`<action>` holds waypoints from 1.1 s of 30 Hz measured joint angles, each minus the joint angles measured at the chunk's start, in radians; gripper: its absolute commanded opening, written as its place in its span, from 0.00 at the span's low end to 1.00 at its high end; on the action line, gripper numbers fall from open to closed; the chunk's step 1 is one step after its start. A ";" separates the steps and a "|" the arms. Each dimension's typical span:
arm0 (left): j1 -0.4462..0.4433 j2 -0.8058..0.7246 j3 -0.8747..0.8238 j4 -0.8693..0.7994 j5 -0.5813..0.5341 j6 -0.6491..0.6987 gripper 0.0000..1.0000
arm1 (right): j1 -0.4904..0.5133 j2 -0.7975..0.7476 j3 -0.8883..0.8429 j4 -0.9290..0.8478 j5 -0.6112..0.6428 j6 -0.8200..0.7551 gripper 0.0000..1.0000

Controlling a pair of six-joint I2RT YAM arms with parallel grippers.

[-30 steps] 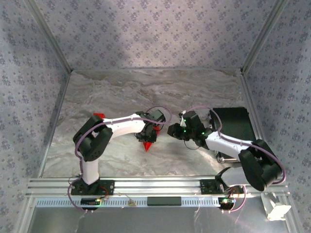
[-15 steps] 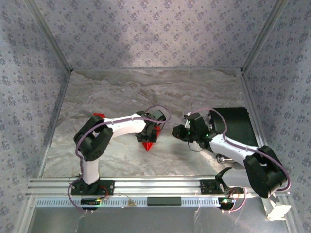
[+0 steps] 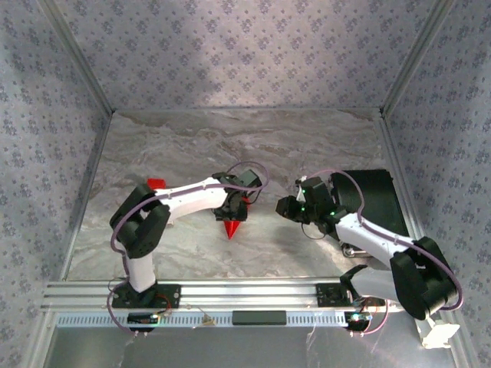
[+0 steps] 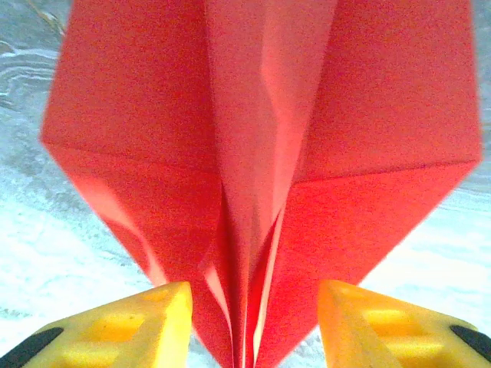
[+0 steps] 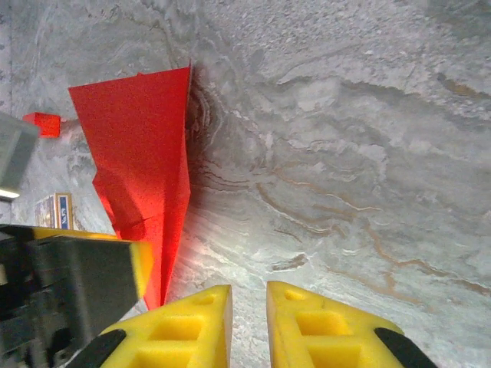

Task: Fold a paper plane with a square sheet of paper (pick it up from the middle)
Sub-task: Turn over a paper plane at the center of the table.

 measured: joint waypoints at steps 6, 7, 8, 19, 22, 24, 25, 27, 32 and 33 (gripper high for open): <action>0.000 -0.076 0.001 -0.005 -0.023 -0.006 0.56 | -0.042 -0.031 0.029 -0.084 0.020 -0.047 0.33; 0.000 -0.092 0.001 -0.005 -0.032 -0.002 0.56 | -0.052 -0.039 0.045 -0.112 0.034 -0.066 0.37; 0.000 -0.113 0.000 -0.005 -0.045 0.003 0.58 | -0.060 -0.050 0.061 -0.138 0.050 -0.085 0.42; 0.239 -0.533 -0.255 0.161 -0.216 0.203 0.81 | -0.129 -0.172 0.222 -0.248 0.573 -0.406 0.65; 0.365 -0.601 -0.365 0.249 -0.244 0.288 0.87 | -0.158 -0.143 0.154 -0.174 0.701 -0.519 0.69; 0.428 -0.612 -0.417 0.295 -0.255 0.336 0.88 | -0.186 -0.122 0.110 -0.138 0.729 -0.581 0.68; 0.462 -0.611 -0.439 0.322 -0.261 0.366 0.88 | -0.208 -0.114 0.086 -0.111 0.728 -0.612 0.69; 0.517 -0.603 -0.471 0.372 -0.274 0.417 0.88 | -0.249 -0.102 0.051 -0.065 0.712 -0.650 0.69; 0.632 -0.565 -0.530 0.526 -0.302 0.519 0.89 | -0.338 -0.060 -0.021 0.097 0.638 -0.723 0.69; 0.650 -0.565 -0.544 0.551 -0.301 0.535 0.89 | -0.345 -0.048 -0.027 0.124 0.624 -0.737 0.69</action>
